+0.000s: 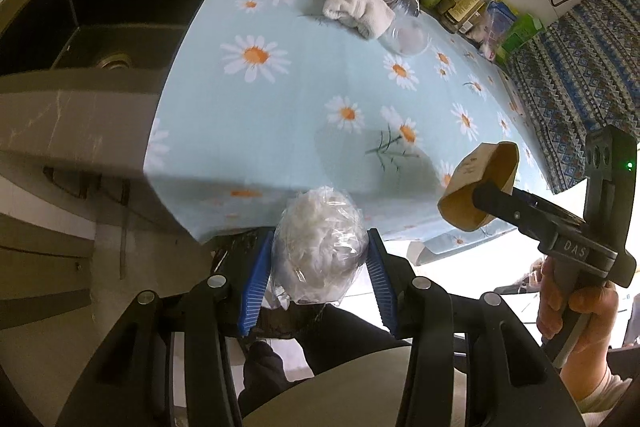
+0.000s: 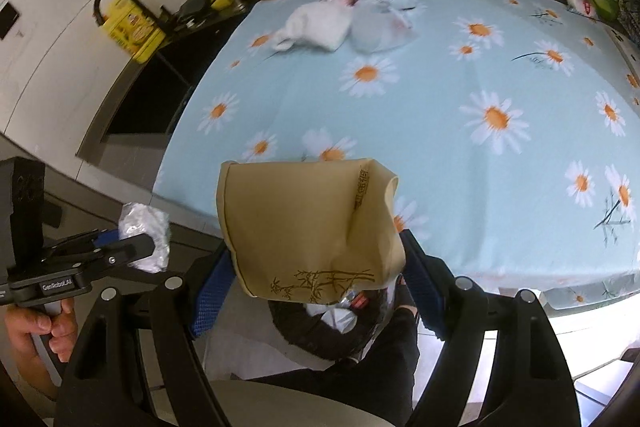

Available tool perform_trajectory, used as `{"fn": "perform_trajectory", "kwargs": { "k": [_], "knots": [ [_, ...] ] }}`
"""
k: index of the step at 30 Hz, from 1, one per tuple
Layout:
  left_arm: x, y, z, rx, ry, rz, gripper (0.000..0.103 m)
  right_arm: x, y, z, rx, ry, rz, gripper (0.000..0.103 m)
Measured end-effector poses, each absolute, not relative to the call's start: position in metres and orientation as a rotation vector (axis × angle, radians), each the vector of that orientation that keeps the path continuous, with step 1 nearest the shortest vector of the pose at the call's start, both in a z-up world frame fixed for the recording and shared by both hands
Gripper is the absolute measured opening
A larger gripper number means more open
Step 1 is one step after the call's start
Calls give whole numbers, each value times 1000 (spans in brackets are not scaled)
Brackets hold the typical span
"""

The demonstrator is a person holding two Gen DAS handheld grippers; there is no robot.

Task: Collect trash
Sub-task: 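Lower the plastic bag and paper cup over the black bin with both tools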

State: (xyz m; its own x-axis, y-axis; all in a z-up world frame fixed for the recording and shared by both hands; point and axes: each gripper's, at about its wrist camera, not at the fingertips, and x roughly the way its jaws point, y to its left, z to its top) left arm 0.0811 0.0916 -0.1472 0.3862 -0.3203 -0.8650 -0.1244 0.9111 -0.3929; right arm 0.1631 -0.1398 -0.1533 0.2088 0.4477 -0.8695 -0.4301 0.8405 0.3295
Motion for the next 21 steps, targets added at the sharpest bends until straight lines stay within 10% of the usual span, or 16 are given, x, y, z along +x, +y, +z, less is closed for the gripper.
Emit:
{"fn": "perform_trajectory", "kwargs": {
  "k": [21],
  "knots": [
    [37, 85, -217, -470, 1334, -139, 45, 103, -104, -204, -31, 1380, 677, 78]
  ]
}}
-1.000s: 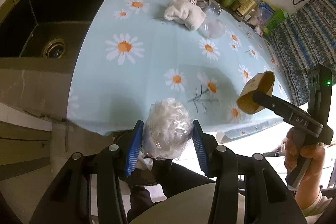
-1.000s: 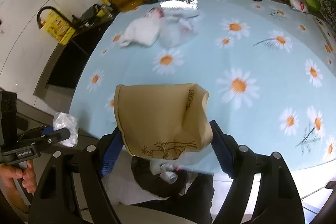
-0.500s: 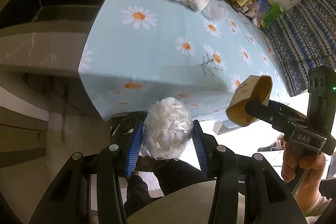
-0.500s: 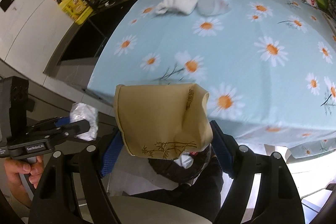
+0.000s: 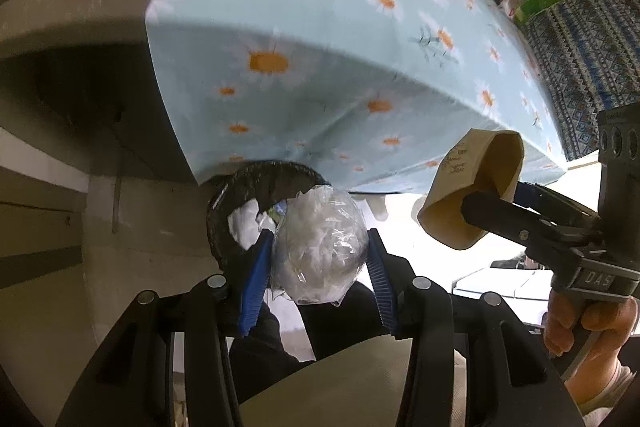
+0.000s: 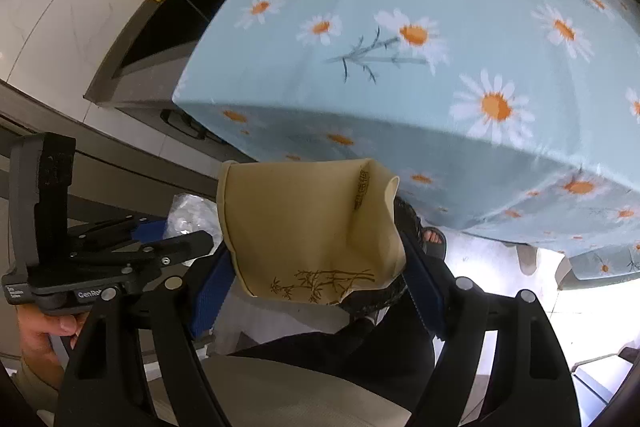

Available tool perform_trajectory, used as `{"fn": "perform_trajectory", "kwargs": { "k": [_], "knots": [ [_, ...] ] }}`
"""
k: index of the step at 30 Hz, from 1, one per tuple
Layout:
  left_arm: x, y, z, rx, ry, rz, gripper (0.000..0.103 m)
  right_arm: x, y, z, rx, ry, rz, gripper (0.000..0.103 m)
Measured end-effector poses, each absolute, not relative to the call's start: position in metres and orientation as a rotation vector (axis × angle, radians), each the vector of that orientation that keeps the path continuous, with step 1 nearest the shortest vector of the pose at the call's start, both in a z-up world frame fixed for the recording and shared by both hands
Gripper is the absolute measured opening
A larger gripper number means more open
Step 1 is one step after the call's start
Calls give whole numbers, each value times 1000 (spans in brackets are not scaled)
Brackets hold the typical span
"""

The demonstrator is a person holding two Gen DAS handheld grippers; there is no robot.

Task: Collect trash
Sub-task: 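Lower the plastic bag and paper cup over the black bin with both tools, then open both tools to drop the bag and paper cup into the bin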

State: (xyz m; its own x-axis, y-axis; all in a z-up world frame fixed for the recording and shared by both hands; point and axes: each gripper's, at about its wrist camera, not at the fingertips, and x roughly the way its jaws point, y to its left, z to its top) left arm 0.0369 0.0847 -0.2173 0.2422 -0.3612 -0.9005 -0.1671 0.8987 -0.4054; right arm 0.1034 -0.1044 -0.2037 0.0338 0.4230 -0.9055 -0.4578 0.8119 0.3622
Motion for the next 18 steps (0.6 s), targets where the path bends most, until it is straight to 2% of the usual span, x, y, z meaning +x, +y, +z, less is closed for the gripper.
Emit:
{"fn": "perform_trajectory", "kwargs": {
  "k": [9, 18],
  "knots": [
    [31, 78, -265, -500, 1452, -119, 45, 103, -104, -235, -56, 1457, 688, 78],
    [30, 70, -289, -497, 1522, -108, 45, 105, -93, -262, -73, 1513, 714, 78]
  ]
}}
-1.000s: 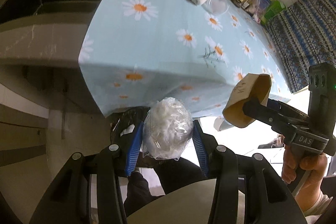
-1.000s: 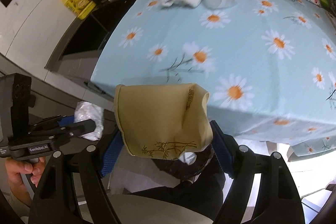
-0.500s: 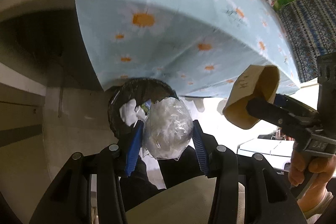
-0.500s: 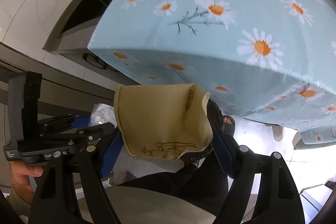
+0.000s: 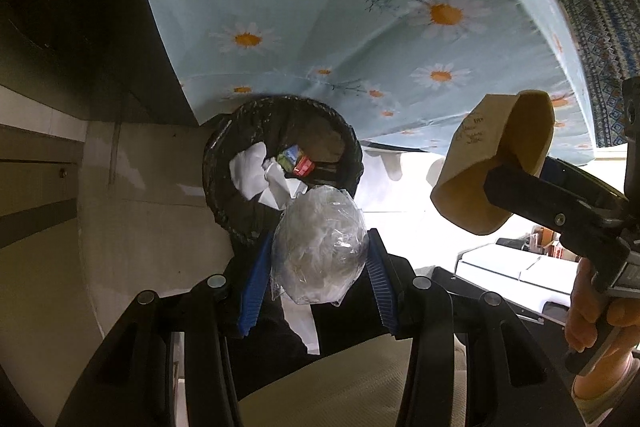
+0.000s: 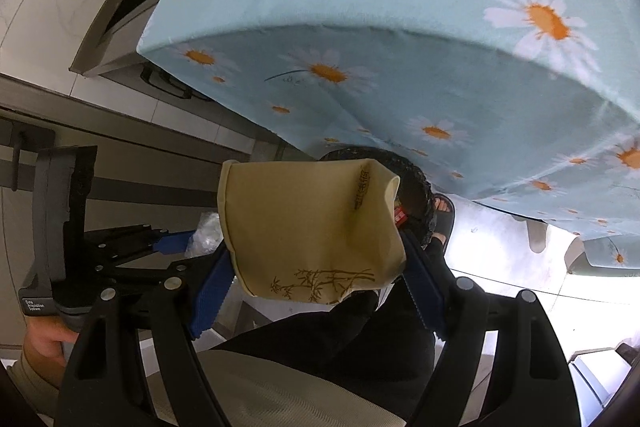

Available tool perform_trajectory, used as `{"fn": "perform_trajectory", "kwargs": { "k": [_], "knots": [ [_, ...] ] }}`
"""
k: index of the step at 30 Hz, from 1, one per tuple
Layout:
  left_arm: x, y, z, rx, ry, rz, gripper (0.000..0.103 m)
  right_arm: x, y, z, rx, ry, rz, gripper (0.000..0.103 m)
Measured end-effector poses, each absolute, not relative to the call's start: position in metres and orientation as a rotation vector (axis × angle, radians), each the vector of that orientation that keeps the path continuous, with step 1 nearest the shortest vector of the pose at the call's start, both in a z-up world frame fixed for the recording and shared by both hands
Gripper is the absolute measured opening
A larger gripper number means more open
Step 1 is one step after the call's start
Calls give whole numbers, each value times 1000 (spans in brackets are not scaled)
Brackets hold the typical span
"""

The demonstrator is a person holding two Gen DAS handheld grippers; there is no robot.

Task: Collect trash
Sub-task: 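Open both tools to drop the bag and paper cup into the bin, then raise both tools back above the counter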

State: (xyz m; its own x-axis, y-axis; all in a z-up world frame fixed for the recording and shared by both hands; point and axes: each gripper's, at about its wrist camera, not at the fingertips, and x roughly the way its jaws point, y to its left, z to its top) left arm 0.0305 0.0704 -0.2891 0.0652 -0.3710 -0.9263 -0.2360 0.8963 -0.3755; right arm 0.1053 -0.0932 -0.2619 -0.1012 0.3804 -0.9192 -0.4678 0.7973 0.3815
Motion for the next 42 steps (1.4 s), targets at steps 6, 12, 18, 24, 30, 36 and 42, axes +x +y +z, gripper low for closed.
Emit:
{"fn": "perform_trajectory", "kwargs": {
  "k": [6, 12, 18, 24, 30, 36, 42],
  "knots": [
    [37, 72, -295, -509, 1540, -107, 45, 112, -92, -268, -63, 1521, 716, 79],
    [42, 73, -297, -527, 1560, -100, 47, 118, -94, -264, -24, 1523, 734, 84],
    [43, 75, -302, -537, 1576, -81, 61, 125, -101, -261, 5, 1511, 712, 85],
    [42, 74, -304, -534, 1581, -80, 61, 125, -108, -259, 17, 1516, 685, 85],
    [43, 71, -298, -520, 1572, -87, 61, 125, -113, -256, 41, 1504, 677, 85],
    [46, 69, -277, -493, 1540, -95, 61, 125, -120, -243, 55, 1474, 677, 85],
    [50, 63, -250, -441, 1491, -124, 61, 126, -129, -219, 68, 1413, 673, 85]
  ]
}}
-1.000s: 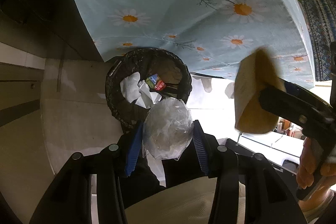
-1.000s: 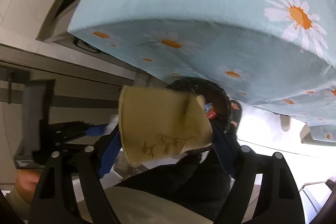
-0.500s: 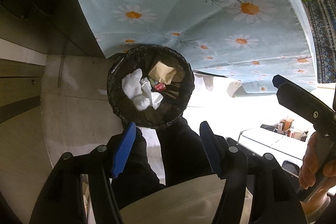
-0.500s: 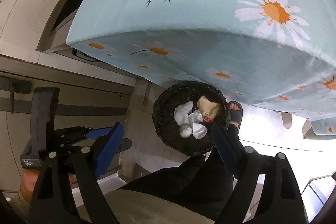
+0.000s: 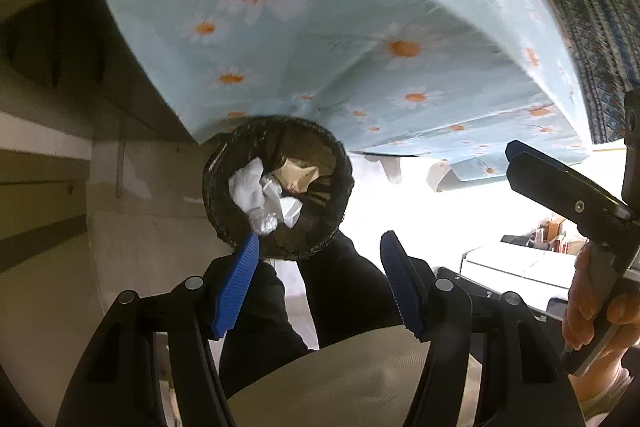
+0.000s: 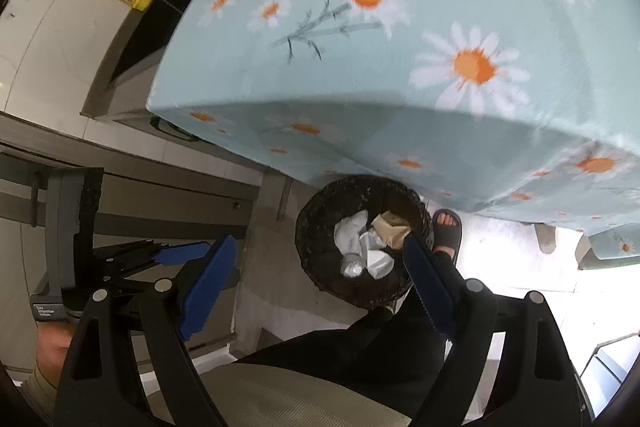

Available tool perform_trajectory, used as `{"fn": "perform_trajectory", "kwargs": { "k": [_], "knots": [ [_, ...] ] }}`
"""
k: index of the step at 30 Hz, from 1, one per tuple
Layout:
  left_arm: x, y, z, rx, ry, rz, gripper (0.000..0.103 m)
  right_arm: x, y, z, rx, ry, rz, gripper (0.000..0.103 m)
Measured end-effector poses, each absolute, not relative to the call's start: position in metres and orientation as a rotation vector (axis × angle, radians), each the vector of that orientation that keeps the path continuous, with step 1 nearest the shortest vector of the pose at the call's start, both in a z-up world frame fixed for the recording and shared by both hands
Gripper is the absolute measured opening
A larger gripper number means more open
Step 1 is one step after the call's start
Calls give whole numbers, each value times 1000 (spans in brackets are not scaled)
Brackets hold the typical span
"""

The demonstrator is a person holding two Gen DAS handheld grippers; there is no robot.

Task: Collect trash
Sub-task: 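Raise both tools back above the counter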

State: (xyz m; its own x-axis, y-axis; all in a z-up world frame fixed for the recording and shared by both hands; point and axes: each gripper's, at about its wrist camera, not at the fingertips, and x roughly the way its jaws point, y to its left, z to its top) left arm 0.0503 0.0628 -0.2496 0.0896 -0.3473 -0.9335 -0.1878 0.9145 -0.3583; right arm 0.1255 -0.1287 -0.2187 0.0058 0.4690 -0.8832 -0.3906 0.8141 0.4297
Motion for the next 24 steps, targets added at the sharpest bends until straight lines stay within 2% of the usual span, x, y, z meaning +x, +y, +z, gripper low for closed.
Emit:
{"fn": "perform_trajectory", "kwargs": {
  "k": [13, 24],
  "knots": [
    [61, 57, -179, -388, 1349, -167, 61, 127, -149, -171, 85, 1282, 662, 85],
    [89, 57, -134, -330, 1254, -174, 61, 166, -169, -131, 92, 1156, 619, 85]
  ]
}}
